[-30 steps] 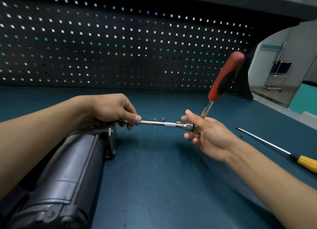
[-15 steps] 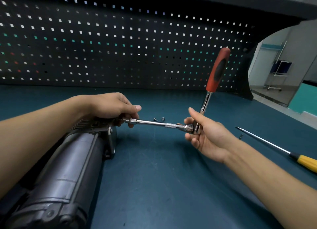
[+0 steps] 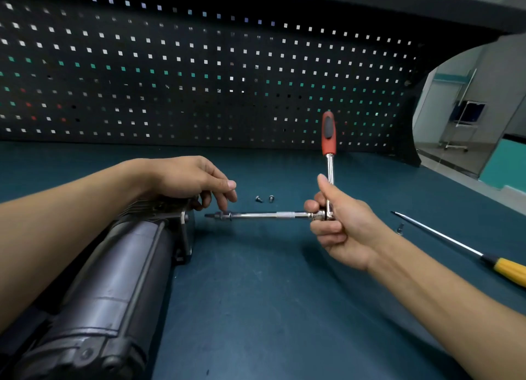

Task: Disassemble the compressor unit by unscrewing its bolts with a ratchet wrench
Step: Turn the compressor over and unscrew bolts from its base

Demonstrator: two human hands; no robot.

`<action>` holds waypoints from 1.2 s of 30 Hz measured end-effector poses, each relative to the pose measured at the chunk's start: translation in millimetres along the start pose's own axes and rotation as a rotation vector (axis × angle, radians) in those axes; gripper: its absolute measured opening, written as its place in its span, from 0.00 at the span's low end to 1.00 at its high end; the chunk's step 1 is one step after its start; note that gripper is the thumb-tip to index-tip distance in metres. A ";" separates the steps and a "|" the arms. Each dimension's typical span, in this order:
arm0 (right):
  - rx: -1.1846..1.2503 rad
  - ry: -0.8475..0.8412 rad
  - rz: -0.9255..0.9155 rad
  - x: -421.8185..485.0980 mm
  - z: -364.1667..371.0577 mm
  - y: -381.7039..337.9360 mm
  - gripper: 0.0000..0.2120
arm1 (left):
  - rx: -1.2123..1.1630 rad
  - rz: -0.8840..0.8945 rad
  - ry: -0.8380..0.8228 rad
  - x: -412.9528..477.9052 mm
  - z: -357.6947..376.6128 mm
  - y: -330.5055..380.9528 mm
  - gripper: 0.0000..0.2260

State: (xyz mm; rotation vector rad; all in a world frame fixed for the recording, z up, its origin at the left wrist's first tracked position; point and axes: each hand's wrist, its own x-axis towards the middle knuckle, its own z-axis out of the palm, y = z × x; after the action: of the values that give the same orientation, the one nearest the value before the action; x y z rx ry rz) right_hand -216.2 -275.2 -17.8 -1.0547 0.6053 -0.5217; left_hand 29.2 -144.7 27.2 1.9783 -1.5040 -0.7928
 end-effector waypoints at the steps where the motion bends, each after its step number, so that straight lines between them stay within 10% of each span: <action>1: 0.018 -0.019 -0.012 -0.3 -0.7 -2.1 0.19 | -0.012 -0.001 0.017 0.5 -0.1 -0.1 0.14; 25: -0.023 -0.061 -0.077 13.4 -23.0 12.3 0.20 | 0.464 -0.103 0.117 -18.6 -29.5 -2.0 0.03; 36: 0.023 -0.086 -0.058 14.7 -28.4 10.7 0.19 | 0.367 0.120 0.216 -13.5 -19.6 2.4 0.01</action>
State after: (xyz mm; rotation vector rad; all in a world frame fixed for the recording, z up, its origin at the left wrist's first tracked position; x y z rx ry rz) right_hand -223.8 -298.7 -40.8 -1.0693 0.4933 -0.5300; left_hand 38.9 -131.1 44.2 2.1240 -1.7074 -0.2535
